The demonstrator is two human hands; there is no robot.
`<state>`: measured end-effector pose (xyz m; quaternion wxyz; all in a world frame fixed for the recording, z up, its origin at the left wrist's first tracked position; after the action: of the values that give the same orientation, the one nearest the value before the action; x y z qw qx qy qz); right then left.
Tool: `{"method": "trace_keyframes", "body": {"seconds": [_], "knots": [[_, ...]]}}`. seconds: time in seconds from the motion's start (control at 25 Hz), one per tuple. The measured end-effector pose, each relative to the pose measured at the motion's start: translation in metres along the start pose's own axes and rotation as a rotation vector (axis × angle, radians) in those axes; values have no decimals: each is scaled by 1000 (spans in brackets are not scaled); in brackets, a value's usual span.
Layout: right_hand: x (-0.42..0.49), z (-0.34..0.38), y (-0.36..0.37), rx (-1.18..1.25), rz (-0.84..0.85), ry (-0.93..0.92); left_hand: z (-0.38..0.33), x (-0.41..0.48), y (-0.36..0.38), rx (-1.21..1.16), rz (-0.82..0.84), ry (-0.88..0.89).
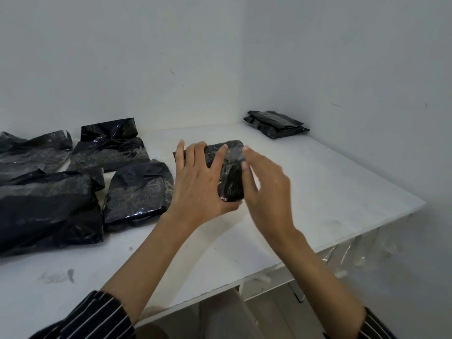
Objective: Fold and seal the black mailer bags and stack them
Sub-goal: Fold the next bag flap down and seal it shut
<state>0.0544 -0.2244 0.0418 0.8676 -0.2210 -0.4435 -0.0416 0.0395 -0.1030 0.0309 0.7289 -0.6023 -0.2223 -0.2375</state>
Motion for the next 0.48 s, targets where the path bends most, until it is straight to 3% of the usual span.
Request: {"method": "trace_keyframes", "body": {"seconds": [0.2, 0.36, 0.48], "knots": [[7, -22, 39, -42, 230, 275, -10, 4, -19, -42, -133, -12], [20, -34, 24, 302, 113, 509, -10, 6, -23, -32, -177, 32], [20, -55, 25, 689, 173, 833, -9, 4, -17, -7, -138, 70]]}}
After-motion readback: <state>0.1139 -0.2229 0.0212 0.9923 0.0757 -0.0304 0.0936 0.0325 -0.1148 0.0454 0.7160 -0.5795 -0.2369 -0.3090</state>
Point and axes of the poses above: each hand's wrist, its own x-axis towards the middle knuckle, its own y-axis out of the palm, z = x × y, the point moved 7 cm from there along x, towards the middle knuckle, and after that the axes turned 7 degrees about y, right-handed, at the moved point
